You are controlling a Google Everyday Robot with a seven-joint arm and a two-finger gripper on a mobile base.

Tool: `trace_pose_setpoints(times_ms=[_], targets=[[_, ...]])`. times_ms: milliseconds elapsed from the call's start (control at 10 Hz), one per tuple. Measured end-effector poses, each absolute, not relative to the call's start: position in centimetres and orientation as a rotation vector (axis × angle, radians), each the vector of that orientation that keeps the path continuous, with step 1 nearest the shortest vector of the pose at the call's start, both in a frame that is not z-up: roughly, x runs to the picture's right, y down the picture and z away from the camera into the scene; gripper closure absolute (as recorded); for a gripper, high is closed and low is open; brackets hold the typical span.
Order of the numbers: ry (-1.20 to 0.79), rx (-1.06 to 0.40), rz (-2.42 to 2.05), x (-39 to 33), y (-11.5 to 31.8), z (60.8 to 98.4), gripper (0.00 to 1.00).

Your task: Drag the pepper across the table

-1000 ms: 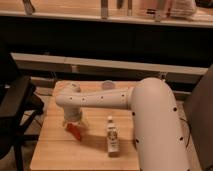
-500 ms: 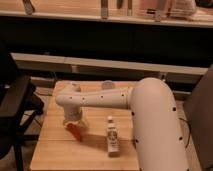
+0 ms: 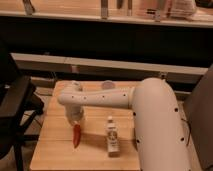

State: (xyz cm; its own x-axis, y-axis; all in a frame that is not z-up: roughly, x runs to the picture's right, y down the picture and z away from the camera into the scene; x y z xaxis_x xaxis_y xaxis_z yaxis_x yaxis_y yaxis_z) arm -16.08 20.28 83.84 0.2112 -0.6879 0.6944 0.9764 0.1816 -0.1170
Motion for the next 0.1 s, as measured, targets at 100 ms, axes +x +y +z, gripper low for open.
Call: trace_pose_setpoints(times_ms=[100], targets=[[-0.56, -0.624, -1.26, -15.92, 20.21, 83.92, 0.58]])
